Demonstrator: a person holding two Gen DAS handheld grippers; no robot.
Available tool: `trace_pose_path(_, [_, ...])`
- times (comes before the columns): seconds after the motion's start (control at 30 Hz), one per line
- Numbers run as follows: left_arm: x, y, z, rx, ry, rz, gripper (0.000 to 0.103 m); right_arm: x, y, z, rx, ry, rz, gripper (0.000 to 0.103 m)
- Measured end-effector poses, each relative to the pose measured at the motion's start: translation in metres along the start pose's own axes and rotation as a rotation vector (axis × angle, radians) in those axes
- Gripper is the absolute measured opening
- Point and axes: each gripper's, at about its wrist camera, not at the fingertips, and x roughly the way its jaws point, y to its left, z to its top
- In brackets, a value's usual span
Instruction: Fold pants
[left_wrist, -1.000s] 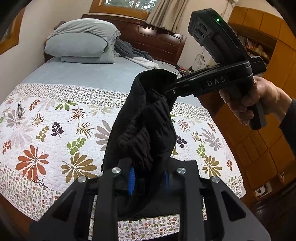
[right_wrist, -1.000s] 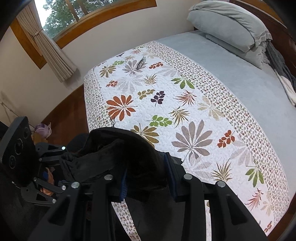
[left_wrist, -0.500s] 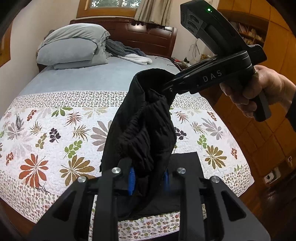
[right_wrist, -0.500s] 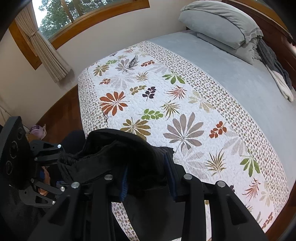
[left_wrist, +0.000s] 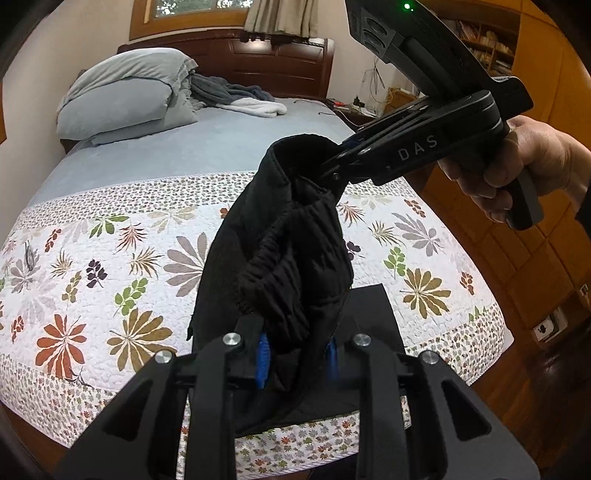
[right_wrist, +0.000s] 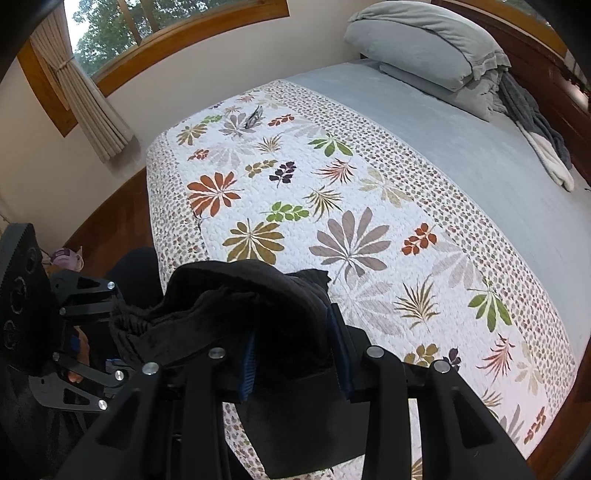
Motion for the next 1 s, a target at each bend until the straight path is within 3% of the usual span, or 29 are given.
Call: trace_pose_path(1.0, [0.067,-0.059,-0.019,0.131,0.112,-0.031,0.022,0.021,-0.048,-0.083,0.040,-0.002,-0.045,0.035])
